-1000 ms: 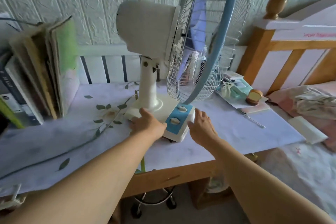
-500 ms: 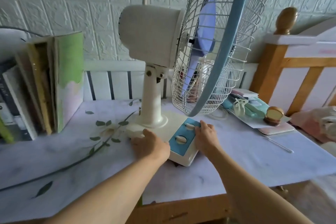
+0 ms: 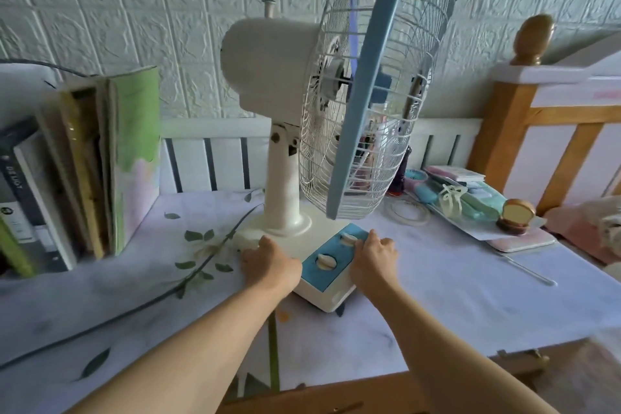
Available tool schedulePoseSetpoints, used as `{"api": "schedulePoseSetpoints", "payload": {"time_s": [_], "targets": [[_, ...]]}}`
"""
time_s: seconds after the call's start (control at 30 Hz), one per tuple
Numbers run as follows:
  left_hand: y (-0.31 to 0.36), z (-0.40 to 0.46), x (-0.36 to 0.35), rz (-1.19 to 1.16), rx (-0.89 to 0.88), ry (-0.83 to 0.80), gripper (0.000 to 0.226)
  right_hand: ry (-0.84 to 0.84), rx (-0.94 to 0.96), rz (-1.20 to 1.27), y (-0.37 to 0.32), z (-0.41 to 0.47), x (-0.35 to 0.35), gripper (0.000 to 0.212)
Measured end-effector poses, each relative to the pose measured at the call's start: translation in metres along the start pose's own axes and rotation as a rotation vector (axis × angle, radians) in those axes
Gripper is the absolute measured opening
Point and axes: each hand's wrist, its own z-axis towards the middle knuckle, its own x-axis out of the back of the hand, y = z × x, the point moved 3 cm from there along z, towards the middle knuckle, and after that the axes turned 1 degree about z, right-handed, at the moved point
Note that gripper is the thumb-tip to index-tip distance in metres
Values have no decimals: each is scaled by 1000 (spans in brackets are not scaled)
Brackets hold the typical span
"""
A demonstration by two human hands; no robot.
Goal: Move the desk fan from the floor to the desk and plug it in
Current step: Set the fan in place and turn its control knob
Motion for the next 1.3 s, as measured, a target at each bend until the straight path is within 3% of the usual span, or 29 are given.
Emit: {"api": "schedulePoseSetpoints", "payload": {"time_s": [0.23,0.53,1.3], "targets": [[-7,25,8,-68,-63,-8,42,30,-35,-35,-13,-1,-14,21],[-9,38,14,-30,-45,-5,33,15,-63,-69,-24,1,-21,29],[-16,67,24,-87,-45,-41,39,21,-60,-137,-44,11,-38,36]]}}
